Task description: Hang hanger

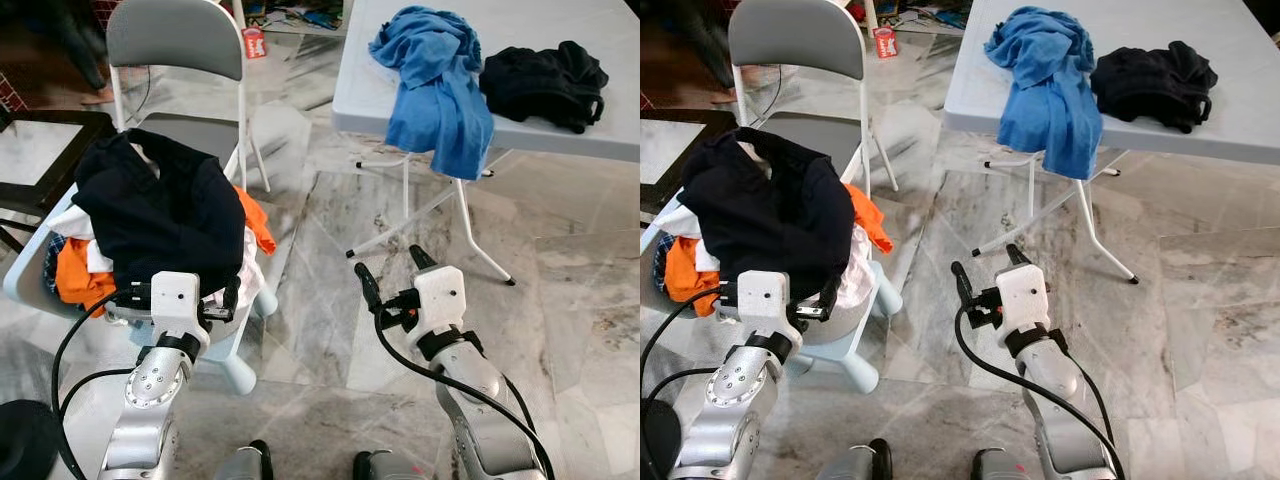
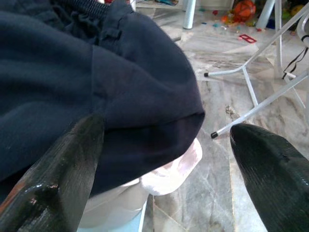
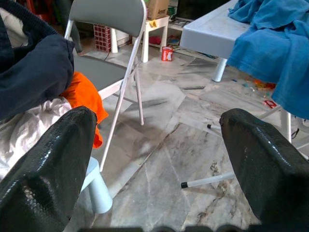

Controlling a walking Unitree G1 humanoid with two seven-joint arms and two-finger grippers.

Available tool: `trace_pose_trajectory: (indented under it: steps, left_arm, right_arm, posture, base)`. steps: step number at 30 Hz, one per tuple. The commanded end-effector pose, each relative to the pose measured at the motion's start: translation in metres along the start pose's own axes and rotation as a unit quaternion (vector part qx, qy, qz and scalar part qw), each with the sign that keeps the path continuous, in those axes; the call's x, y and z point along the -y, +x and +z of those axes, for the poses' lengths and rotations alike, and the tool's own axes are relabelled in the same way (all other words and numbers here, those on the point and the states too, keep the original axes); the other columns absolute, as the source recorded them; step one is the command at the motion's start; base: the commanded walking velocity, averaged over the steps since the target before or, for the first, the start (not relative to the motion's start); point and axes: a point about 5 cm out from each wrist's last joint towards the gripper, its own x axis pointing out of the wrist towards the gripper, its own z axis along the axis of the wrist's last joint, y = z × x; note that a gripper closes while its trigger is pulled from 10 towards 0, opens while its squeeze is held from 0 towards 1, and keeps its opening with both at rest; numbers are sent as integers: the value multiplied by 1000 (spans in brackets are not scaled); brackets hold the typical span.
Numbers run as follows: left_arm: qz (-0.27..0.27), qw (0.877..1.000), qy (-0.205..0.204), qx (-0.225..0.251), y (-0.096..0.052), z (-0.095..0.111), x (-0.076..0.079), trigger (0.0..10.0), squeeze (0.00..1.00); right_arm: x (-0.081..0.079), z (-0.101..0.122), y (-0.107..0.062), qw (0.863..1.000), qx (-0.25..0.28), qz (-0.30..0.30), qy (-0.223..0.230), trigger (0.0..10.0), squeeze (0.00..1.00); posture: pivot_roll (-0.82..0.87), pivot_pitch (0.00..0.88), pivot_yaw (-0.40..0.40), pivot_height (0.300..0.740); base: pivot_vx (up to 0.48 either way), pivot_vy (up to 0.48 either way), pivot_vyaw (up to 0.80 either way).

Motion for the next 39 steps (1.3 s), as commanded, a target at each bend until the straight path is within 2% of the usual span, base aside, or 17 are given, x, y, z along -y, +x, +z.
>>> trace_pose_trajectory:
  steps: [1,7,23,39]
  left_arm:
    - [-1,1000,0,-13,-1,-5,0,10000,0]
    - [5,1000,-1,-17,-1,-5,-1,10000,0]
    - [2,1000,4,-22,1,-5,-2,10000,0]
    - [-4,1000,13,-22,3,-4,-1,10000,0]
  right_arm:
    - [-1,-1,-3,1000,-3,2,-1,10000,0]
    - [-3,0,-2,1000,0,2,4,10000,0]
    - [-2,0,-2,1000,2,-6,8,10000,0]
    - [-2,0,-3,1000,3,-11,9,10000,0]
  posture:
    - [-41,226,-10,740]
    - [-39,231,-9,740]
    - [-38,232,3,740]
    - [-40,229,8,740]
  base:
    - [0,0,800]
    - [0,0,696]
    - [0,287,0]
    - [0,461,0]
